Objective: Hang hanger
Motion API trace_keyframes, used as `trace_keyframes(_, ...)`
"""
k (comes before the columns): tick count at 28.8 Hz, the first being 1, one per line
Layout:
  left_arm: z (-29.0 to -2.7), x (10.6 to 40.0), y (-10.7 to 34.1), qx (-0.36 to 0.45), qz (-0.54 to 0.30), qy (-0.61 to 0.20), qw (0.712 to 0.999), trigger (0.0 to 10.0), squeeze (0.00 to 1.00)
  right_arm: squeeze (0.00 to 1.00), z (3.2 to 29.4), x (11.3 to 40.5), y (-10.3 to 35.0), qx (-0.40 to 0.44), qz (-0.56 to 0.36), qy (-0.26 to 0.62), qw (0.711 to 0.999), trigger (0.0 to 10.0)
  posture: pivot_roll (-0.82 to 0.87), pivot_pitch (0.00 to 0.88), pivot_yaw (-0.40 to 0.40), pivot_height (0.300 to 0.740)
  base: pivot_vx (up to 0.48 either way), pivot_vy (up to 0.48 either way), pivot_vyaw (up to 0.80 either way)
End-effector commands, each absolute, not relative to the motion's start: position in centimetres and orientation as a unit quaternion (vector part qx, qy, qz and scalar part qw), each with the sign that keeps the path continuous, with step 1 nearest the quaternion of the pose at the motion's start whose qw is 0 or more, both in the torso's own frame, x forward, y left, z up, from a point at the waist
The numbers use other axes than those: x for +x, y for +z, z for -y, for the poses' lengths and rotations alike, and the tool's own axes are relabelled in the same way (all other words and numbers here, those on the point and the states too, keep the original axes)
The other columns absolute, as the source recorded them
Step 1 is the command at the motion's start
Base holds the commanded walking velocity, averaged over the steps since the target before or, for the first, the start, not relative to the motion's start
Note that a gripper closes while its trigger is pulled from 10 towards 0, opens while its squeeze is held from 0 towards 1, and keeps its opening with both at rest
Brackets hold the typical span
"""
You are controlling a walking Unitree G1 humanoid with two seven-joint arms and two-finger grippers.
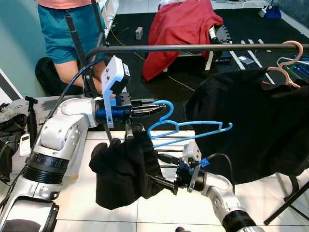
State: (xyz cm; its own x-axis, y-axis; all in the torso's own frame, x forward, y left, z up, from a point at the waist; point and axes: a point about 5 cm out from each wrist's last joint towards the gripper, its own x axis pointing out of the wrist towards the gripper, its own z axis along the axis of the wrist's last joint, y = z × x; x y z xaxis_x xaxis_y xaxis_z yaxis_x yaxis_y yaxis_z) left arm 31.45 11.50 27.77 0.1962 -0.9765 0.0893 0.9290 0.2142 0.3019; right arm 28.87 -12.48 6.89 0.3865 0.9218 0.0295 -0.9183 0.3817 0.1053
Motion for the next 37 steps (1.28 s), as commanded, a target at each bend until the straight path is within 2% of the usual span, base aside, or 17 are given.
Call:
trace_keyframes(1,-11.9,31.6,28.4,0.103,0.148,-0.614,0.768,0.0,0.00,0.00,12.4,28.4,6.7,0.060,-0.011,0.557,0.828,10.0,-0.04,0.150,0.059,0.740,0.000,0.000,0.00)
trace_keyframes(6,-12.0,31.7,28.3,0.105,0.147,-0.613,0.769,0.0,0.00,0.00,12.5,28.2,6.6,0.062,-0.011,0.558,0.827,9.9,-0.04,0.148,0.060,0.740,0.000,0.000,0.00)
trace_keyframes(7,-12.0,31.8,28.3,0.106,0.147,-0.613,0.769,0.0,0.00,0.00,12.6,28.2,6.5,0.065,-0.013,0.557,0.828,4.4,-0.04,0.143,0.057,0.740,0.000,0.000,0.00)
trace_keyframes(8,-12.0,31.8,28.3,0.106,0.147,-0.613,0.769,0.0,0.00,0.00,12.6,28.2,6.5,0.065,-0.013,0.557,0.828,4.4,-0.04,0.143,0.057,0.740,0.000,0.000,0.00)
trace_keyframes(9,-12.0,31.8,28.4,0.106,0.147,-0.614,0.768,0.0,0.00,0.00,12.6,28.3,6.6,0.068,-0.012,0.556,0.828,0.0,-0.04,0.142,0.058,0.740,0.000,0.000,0.00)
trace_keyframes(20,-12.0,31.8,28.7,0.102,0.154,-0.615,0.767,0.0,0.00,0.00,12.0,29.6,7.5,0.073,-0.001,0.548,0.833,0.0,-0.03,0.135,0.053,0.740,0.000,0.000,0.00)
trace_keyframes(37,-12.1,31.6,28.8,0.096,0.161,-0.614,0.767,0.0,0.00,0.00,12.9,28.8,6.5,0.074,-0.018,0.547,0.834,0.0,-0.04,0.121,0.042,0.740,0.000,0.000,0.00)
